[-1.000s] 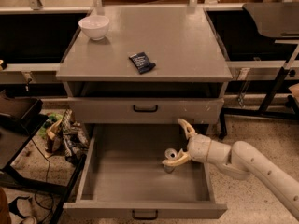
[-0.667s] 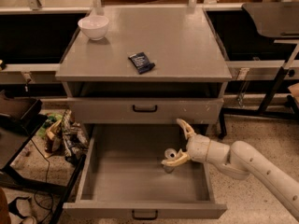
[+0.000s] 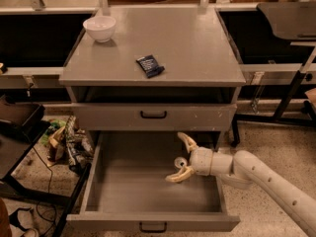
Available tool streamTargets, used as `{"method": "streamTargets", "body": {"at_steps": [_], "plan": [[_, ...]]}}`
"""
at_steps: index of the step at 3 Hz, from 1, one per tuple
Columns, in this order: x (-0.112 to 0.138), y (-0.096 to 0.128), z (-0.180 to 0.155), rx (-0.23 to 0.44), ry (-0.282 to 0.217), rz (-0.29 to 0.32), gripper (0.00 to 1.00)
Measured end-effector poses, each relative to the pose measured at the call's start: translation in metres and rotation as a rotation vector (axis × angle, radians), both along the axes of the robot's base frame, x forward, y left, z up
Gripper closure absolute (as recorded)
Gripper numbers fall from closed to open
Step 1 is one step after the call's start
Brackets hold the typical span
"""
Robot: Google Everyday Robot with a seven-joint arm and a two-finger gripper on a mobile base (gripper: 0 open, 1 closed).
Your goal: Pick redbull can from middle drawer and place on counter
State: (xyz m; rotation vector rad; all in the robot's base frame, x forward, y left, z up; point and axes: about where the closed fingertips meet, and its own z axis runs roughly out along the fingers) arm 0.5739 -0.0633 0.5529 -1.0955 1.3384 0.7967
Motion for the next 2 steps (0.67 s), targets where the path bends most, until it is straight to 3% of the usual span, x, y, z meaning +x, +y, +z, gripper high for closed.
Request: {"method": "streamTargets", "body": {"at_steps": [2], "plan": [[-0.008,0.002,-0.045,-0.059,0.067,0.059,0.0]]}}
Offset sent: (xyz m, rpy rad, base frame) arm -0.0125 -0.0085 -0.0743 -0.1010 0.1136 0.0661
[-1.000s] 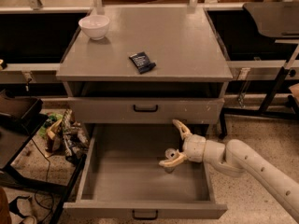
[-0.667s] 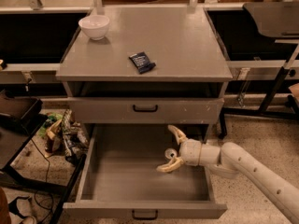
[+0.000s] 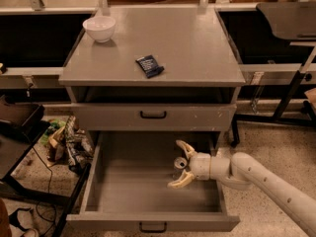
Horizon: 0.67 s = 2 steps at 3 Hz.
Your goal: Pick redbull can from middle drawer and place on counter
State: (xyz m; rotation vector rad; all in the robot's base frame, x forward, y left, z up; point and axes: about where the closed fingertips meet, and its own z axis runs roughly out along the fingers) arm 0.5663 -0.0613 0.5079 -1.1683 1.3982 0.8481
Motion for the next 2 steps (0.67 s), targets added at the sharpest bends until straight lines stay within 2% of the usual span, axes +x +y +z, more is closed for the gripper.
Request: {"method": "streamTargets", "body": {"at_steps": [2], "plan": [[0.011,-0.026,-0.035,-0.049,0.063,-0.005,0.0]]}}
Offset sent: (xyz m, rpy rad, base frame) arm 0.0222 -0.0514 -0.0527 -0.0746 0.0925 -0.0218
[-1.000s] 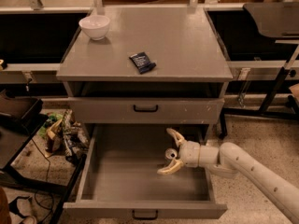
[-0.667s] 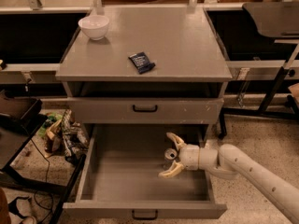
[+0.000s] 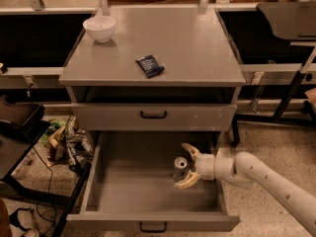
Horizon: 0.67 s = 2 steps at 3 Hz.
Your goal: Pick redbull can from middle drawer and place on counter
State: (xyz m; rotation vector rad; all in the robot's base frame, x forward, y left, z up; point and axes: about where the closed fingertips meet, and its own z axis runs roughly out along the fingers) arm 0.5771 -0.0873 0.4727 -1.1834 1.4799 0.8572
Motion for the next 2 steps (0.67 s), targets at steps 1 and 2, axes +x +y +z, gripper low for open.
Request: {"method": "streamTargets", "body": {"at_steps": [1,2], "plan": [[0.007,-0.002,-0.017,-0.005,0.034,0.004,0.19],[0.01,0.005,-0.032,-0.005,0.063,0.014,0.42]]}}
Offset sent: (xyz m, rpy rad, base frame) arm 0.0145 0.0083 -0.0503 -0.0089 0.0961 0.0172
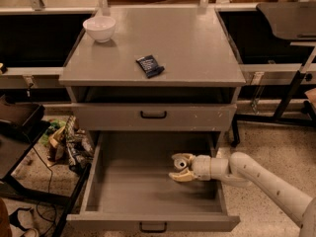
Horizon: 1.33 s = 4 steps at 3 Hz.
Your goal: Pick redbull can from middle drawer and place on counter
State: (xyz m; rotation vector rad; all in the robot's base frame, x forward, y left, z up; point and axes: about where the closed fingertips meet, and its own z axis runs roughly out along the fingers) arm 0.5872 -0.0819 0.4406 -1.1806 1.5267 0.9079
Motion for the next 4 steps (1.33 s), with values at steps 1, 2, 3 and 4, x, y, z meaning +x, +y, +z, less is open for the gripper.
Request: {"method": "streamTargets", "body": {"at_steps": [1,2,3,4], "plan": [[0.0,0.0,0.0,0.001,0.0,0.0,0.66],[-0.001,0.001,0.004,0.016,-0.003,-0.004,0.89],[-0.017,-0.023,0.059,0.02,-0.018,0.017,1.0],[-0.051,-0.073,0.168,0.027,-0.018,0.058,1.0]]}}
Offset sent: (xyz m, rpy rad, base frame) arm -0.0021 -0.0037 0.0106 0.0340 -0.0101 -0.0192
